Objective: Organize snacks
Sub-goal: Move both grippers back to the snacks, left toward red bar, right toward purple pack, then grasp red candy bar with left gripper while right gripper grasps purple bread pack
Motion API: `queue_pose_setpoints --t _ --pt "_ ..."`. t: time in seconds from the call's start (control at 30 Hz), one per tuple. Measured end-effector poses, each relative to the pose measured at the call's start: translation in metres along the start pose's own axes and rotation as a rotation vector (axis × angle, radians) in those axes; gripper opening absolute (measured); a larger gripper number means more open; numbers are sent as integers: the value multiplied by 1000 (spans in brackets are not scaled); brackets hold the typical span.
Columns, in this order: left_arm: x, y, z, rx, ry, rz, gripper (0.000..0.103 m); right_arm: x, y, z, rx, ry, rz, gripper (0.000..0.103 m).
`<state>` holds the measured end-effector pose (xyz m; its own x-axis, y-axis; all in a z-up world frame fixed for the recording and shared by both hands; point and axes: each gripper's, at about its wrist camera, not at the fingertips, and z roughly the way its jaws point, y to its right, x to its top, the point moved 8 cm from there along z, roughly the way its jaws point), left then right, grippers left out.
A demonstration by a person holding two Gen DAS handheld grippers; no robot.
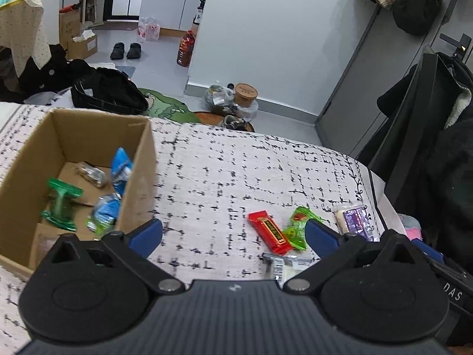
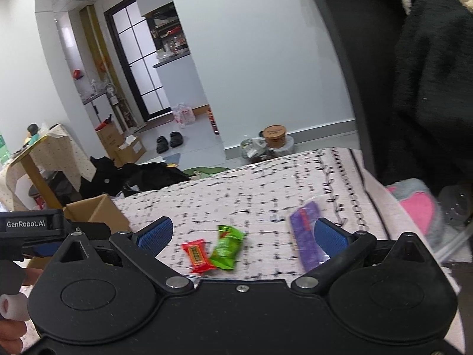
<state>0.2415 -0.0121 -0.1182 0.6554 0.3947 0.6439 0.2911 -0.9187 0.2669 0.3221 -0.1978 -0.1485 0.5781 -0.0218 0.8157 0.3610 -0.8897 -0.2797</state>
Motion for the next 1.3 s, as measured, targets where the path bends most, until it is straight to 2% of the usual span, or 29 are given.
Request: queue_pose_setpoints --t 0.23,0.33,0.5,0.6,1.03,1.17,1.2,1.3 --pt "-5 18 27 -25 -26 13 97 -3 25 1 -57 -4 3 99" --pt "-6 22 38 -35 -35 18 89 -6 35 5 -65 -20 10 95" --pt "-12 28 62 -50 -73 18 69 -14 44 17 -74 -61 21 81" --pt "-15 29 74 -55 -92 10 64 -19 46 24 -81 -96 -4 75" --pt "-27 38 114 -57 -165 7 50 -22 43 46 -115 -151 -76 73" --pt "-30 34 117 -31 -159 24 33 -23 41 52 -121 -157 -81 73" --pt "-30 32 116 -32 -159 21 26 -23 40 54 -124 -158 -86 73" --pt "-29 28 113 -34 -160 11 20 -23 38 60 -134 -161 -103 73"
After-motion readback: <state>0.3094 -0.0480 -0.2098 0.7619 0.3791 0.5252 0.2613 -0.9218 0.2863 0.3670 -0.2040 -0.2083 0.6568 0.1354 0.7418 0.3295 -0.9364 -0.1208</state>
